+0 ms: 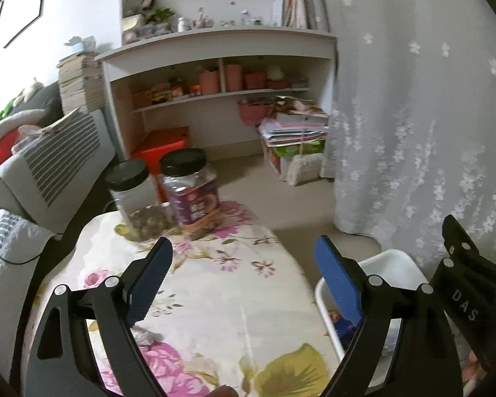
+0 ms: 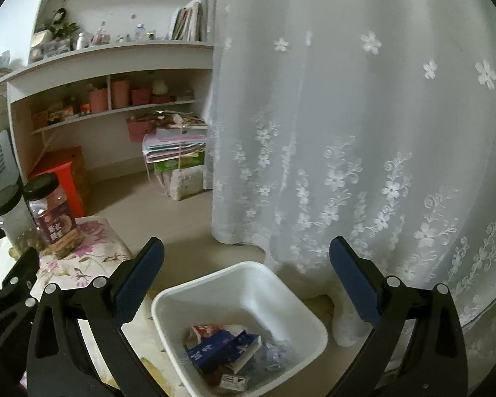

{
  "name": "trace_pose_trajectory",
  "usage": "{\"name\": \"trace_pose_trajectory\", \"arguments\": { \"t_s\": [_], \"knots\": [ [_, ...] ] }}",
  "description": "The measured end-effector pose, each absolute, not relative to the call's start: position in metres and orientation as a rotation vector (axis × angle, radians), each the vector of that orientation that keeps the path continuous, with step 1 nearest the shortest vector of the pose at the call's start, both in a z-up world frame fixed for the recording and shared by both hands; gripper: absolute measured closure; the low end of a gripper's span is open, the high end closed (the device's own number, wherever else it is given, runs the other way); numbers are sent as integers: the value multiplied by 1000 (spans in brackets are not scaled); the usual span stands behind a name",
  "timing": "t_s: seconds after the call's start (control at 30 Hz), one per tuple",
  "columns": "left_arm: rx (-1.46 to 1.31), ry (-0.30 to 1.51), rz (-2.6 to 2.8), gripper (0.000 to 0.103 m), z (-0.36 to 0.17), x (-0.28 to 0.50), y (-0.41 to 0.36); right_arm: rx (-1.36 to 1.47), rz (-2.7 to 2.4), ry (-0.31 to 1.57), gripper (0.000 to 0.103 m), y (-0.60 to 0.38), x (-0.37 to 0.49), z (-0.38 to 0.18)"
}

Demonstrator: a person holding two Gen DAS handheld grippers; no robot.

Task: Collect trash
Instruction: 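Move the left tool back to the table and close it on another orange peel, then close the right tool on the white crumpled wrapper while the left tool holds the peel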

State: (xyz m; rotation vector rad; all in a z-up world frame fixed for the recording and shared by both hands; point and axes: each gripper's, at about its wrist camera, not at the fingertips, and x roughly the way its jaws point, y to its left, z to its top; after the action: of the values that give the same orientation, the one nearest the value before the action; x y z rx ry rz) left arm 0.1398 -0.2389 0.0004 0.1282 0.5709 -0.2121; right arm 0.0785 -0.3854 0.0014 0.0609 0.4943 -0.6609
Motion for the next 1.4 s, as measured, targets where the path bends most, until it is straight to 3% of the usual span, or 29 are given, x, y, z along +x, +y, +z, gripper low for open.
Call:
{"name": "trace_pose_trajectory", "arguments": {
  "t_s": [0.4, 0.77, 0.93, 1.1, 1.2, 1.27, 1.3, 1.4],
  "knots": [
    [124, 659, -102, 17, -22, 167, -185, 61, -550, 589, 7, -337, 114, -17],
    [132, 896, -1, 17, -92, 226, -117, 15, -425, 706, 7, -282, 150, -44],
    [127, 1034, -37, 30, -133, 259, -96, -30, -346, 767, 7, -257, 167, -60],
    [114, 1169, -98, 35, -169, 282, -83, -64, -235, 869, 7, -238, 183, -81],
    [99, 1204, -134, 46, -184, 290, -76, -61, -163, 925, 7, -227, 189, -93],
    [100, 1183, -145, 65, -182, 290, -70, -70, -107, 946, 7, -216, 192, -99],
    [86, 1184, -155, 82, -180, 291, -66, -77, -90, 948, 7, -210, 193, -100],
    [10, 1190, -128, 86, -175, 293, -39, -82, 15, 977, 7, -188, 200, -108]
  ]
}}
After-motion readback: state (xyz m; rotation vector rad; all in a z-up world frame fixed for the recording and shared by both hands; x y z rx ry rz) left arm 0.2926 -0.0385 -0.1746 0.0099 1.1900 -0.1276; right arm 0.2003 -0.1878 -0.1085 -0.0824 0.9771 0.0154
